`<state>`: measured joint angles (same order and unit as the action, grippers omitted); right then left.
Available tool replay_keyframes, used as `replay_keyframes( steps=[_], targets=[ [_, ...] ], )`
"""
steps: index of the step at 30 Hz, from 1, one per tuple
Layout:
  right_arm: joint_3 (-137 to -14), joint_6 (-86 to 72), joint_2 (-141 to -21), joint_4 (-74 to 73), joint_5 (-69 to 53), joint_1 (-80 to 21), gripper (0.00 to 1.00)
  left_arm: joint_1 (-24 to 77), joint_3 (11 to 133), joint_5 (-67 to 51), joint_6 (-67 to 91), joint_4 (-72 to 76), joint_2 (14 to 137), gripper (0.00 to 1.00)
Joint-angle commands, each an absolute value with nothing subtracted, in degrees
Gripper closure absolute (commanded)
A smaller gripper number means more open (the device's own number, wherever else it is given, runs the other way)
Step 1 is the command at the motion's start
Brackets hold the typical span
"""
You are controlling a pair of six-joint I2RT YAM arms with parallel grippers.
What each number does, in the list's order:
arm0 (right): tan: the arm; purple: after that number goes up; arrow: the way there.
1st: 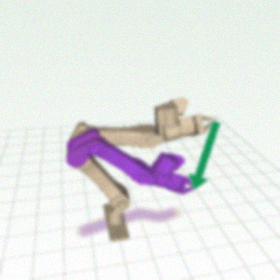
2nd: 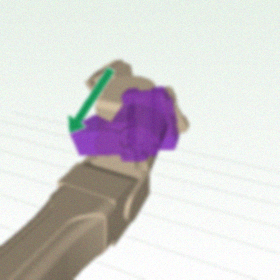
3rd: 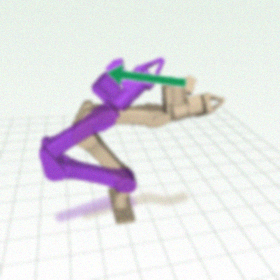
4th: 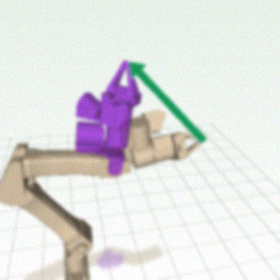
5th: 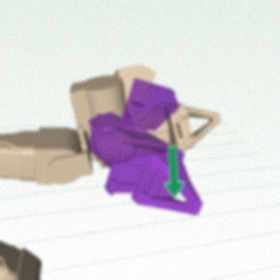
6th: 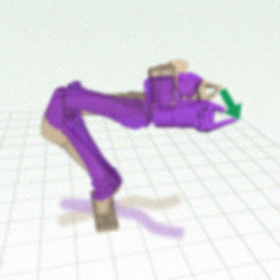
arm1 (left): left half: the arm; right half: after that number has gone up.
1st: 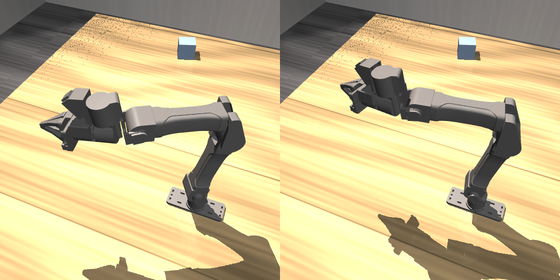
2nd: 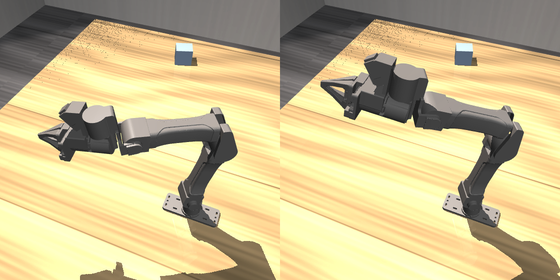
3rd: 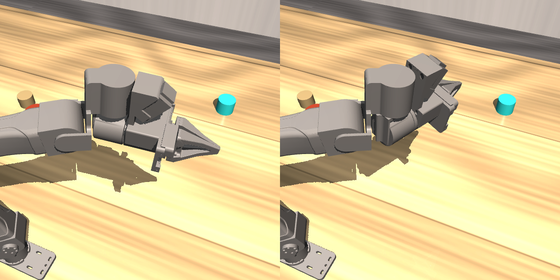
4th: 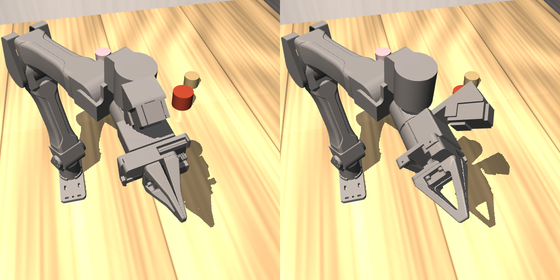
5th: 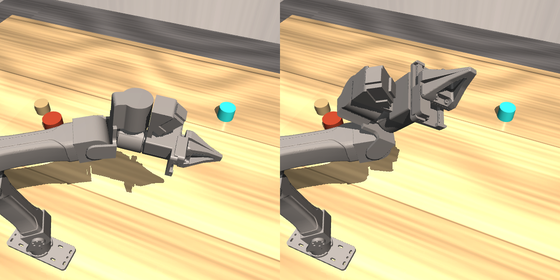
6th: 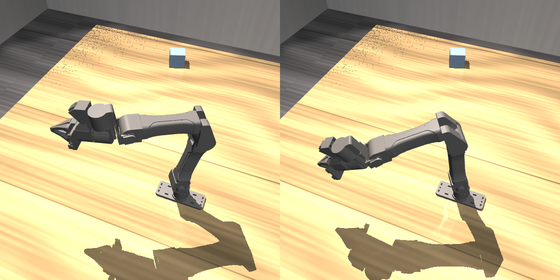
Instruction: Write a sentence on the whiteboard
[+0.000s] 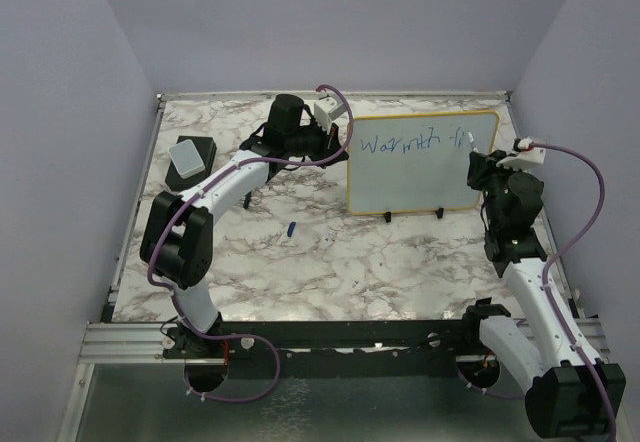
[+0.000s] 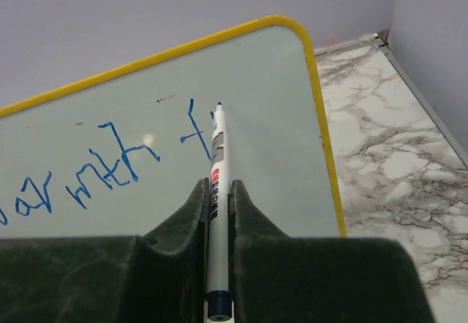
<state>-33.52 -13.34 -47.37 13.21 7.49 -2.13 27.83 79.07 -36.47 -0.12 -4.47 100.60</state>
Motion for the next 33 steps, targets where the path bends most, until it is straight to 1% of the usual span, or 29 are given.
replay_keyframes(
  steps=[1, 9, 33],
  targets=[
    [-35.22, -11.92, -48.29, 15.37, 8.92, -1.67, 0.99, 28.05, 79.56, -36.21, -1.31, -7.16, 99.58, 1.00],
    [-34.34, -11.72, -49.28, 15.79, 9.20, -1.70, 0.99, 28.03, 79.63, -36.23, -1.29, -7.16, 99.59, 1.00],
    [-31.03, -15.29, -47.55, 7.11, 9.91, -1.70, 0.99, 28.17, 79.67, -36.38, -1.15, -7.18, 99.15, 1.00]
  ],
)
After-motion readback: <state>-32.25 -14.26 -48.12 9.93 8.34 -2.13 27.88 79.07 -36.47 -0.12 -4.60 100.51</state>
